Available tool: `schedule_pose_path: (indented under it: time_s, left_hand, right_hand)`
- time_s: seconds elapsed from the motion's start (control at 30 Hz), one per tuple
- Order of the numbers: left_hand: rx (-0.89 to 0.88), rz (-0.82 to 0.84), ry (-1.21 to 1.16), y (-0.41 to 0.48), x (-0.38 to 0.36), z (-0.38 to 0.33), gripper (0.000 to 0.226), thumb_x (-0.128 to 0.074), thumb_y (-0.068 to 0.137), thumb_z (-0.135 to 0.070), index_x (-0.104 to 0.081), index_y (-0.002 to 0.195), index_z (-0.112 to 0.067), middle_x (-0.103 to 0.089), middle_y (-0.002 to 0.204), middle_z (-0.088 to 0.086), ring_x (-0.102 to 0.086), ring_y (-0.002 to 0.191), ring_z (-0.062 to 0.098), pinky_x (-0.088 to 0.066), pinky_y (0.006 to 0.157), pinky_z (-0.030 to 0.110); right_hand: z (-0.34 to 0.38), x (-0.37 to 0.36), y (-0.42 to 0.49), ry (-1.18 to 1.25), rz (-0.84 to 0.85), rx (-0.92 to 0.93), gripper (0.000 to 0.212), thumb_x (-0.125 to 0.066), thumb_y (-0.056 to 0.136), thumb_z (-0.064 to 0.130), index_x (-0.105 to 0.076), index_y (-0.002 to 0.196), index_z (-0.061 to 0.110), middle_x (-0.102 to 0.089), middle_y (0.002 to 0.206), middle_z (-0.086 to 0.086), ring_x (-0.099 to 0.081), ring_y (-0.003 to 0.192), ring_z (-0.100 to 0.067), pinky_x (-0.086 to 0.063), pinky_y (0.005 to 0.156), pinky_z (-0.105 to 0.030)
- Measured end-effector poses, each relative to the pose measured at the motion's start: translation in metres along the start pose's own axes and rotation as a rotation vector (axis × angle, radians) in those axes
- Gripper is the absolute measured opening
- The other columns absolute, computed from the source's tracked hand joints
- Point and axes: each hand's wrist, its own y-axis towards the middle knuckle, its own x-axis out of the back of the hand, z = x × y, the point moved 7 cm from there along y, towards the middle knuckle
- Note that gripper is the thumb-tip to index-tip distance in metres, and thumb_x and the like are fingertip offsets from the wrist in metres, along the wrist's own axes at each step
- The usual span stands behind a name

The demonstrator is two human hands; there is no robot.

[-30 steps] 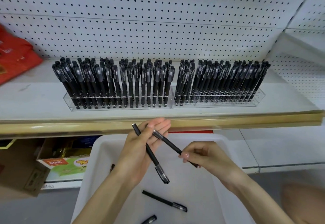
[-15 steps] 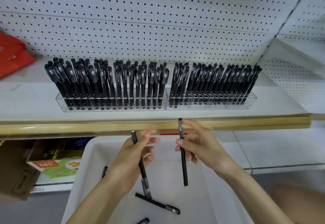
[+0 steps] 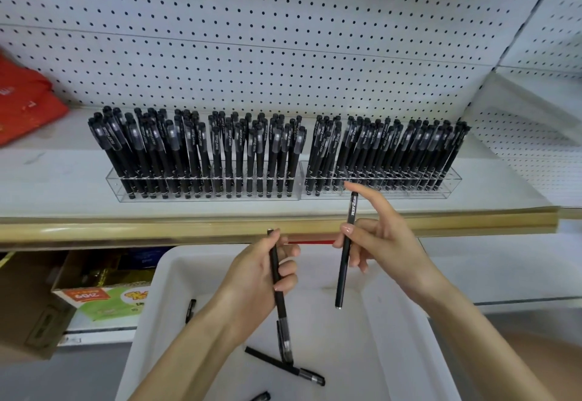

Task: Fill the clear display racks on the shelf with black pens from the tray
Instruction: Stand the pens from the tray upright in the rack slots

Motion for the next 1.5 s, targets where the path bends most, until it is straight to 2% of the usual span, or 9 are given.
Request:
schedule_pose_path:
  time_s: [0.2, 0.43, 0.53, 0.7, 0.93, 1.03, 1.2, 1.37, 1.5]
  left_hand:
    - [-0.142, 0.047, 0.116, -0.003, -0.002, -0.010, 0.023, -0.041, 0.100, -0.012, -0.057, 0.086, -0.002, -0.046, 0.067, 0.003, -0.032, 0.052, 0.008, -0.024, 0.043, 0.016]
    - [-0.249, 0.146, 0.215, -0.006, -0.019, -0.033, 0.025, -0.050, 0.089, -0.023, -0.065, 0.101, -0.008, -0.035, 0.061, -0.005, -0.027, 0.050, 0.005, -0.021, 0.045, 0.016]
    - [-0.236, 0.169, 0.177, 0.000, -0.027, -0.039, 0.038, -0.041, 0.094, -0.030, -0.065, 0.109, -0.005, -0.038, 0.063, -0.003, -0.031, 0.053, 0.007, -0.024, 0.050, 0.020]
    - [-0.267, 0.229, 0.115, 0.003, -0.043, -0.051, 0.033, -0.042, 0.091, -0.014, -0.066, 0.112, -0.002, -0.044, 0.071, 0.001, -0.038, 0.062, 0.009, -0.028, 0.060, 0.024]
    - [-0.328, 0.281, 0.240, -0.005, -0.054, -0.058, 0.033, -0.052, 0.086, -0.009, -0.064, 0.115, 0.002, -0.049, 0.066, -0.005, -0.046, 0.060, 0.007, -0.054, 0.079, 0.024]
    - [-0.345, 0.305, 0.279, -0.008, -0.055, -0.062, 0.038, -0.053, 0.084, -0.009, -0.059, 0.117, 0.010, -0.055, 0.062, -0.002, -0.056, 0.062, 0.007, -0.055, 0.086, 0.028]
    - [-0.448, 0.140, 0.426, -0.009, -0.038, -0.074, 0.017, -0.064, 0.080, -0.014, -0.077, 0.091, -0.014, -0.070, 0.079, 0.005, -0.067, 0.080, 0.018, -0.058, 0.079, 0.031]
    - [-0.582, -0.026, 0.624, -0.012, -0.028, -0.084, 0.010, -0.066, 0.083, -0.006, -0.073, 0.085, -0.013, -0.074, 0.084, 0.008, -0.072, 0.084, 0.020, -0.058, 0.080, 0.034]
    - [-0.574, -0.059, 0.551, -0.013, -0.021, -0.085, 0.009, -0.070, 0.078, -0.007, -0.073, 0.086, -0.010, -0.075, 0.085, 0.006, -0.072, 0.086, 0.018, -0.057, 0.069, 0.021]
  right_hand:
    - [0.004, 0.008, 0.006, -0.007, -0.072, 0.062, 0.052, -0.057, 0.091, -0.002, -0.046, 0.133, 0.026, -0.068, 0.071, -0.015, -0.054, 0.050, -0.020, -0.047, 0.047, -0.026]
    - [0.026, 0.027, 0.022, -0.010, -0.178, 0.161, 0.047, -0.064, 0.085, -0.005, -0.054, 0.126, 0.015, -0.064, 0.066, -0.011, -0.062, 0.057, -0.015, -0.051, 0.054, -0.022]
    - [0.043, 0.040, 0.030, -0.016, -0.214, 0.219, 0.044, -0.063, 0.086, -0.003, -0.055, 0.126, 0.014, -0.068, 0.077, -0.020, -0.065, 0.061, -0.016, -0.052, 0.058, -0.022]
    - [0.064, 0.061, 0.046, 0.003, -0.271, 0.290, 0.039, -0.058, 0.091, 0.001, -0.055, 0.126, 0.019, -0.067, 0.088, -0.028, -0.067, 0.064, -0.016, -0.056, 0.064, -0.023]
    - [0.076, 0.082, 0.059, -0.024, -0.503, 0.446, 0.032, -0.055, 0.094, 0.001, -0.040, 0.118, 0.017, -0.067, 0.084, -0.016, -0.069, 0.065, -0.019, -0.057, 0.065, -0.030]
    - [0.069, 0.080, 0.064, -0.078, -0.553, 0.468, 0.028, -0.056, 0.095, 0.004, -0.040, 0.112, 0.019, -0.067, 0.080, -0.011, -0.070, 0.066, -0.021, -0.058, 0.065, -0.034]
    - [0.060, 0.075, 0.072, -0.157, -0.582, 0.452, 0.026, -0.058, 0.094, 0.008, -0.039, 0.111, 0.014, -0.065, 0.084, -0.011, -0.070, 0.068, -0.021, -0.058, 0.069, -0.034]
    - [0.056, 0.064, 0.078, -0.245, -0.511, 0.444, 0.027, -0.058, 0.093, 0.006, -0.040, 0.109, 0.018, -0.063, 0.087, -0.011, -0.069, 0.069, -0.015, -0.056, 0.068, -0.023]
    - [0.053, 0.056, 0.085, -0.337, -0.453, 0.415, 0.024, -0.061, 0.092, 0.007, -0.044, 0.108, 0.016, -0.063, 0.090, -0.005, -0.068, 0.070, -0.006, -0.055, 0.069, -0.017]
